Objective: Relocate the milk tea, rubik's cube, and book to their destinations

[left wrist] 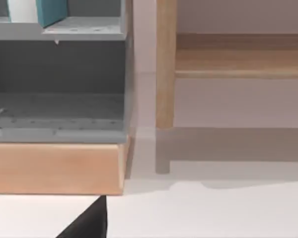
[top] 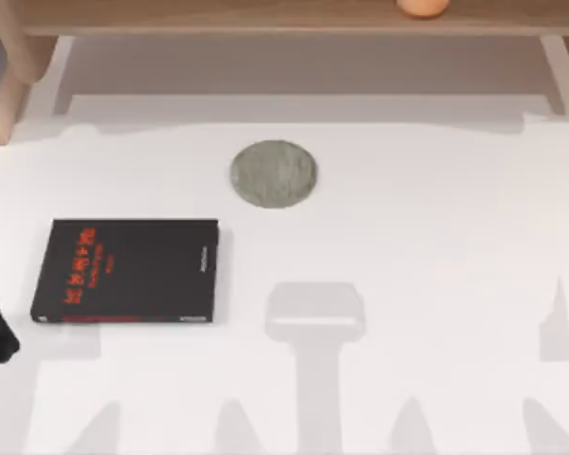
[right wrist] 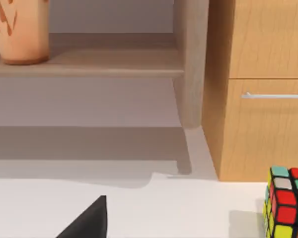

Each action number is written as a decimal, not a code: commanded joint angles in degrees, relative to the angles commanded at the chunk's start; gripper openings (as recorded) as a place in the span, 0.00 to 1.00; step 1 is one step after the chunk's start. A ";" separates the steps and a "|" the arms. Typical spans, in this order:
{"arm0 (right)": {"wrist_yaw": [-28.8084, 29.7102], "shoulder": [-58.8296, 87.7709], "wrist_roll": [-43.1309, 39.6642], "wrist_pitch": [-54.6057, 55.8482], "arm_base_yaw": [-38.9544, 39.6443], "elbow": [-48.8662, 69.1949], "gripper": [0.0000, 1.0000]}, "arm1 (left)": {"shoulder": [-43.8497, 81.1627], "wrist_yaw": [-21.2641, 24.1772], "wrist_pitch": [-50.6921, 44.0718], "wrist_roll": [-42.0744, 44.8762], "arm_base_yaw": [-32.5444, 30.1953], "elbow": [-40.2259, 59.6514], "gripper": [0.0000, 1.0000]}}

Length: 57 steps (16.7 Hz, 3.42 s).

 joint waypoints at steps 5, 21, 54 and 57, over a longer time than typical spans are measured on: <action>1.24 3.59 0.01 1.89 1.13 2.77 1.00 | 0.00 0.00 0.00 0.00 0.00 0.00 1.00; 22.56 87.77 0.16 34.94 20.84 51.13 1.00 | 0.00 0.00 0.00 0.00 0.00 0.00 1.00; 24.60 125.37 0.09 37.52 22.24 87.62 0.77 | 0.00 0.00 0.00 0.00 0.00 0.00 1.00; 24.60 125.37 0.09 37.52 22.24 87.62 0.55 | 0.00 0.00 0.00 0.00 0.00 0.00 1.00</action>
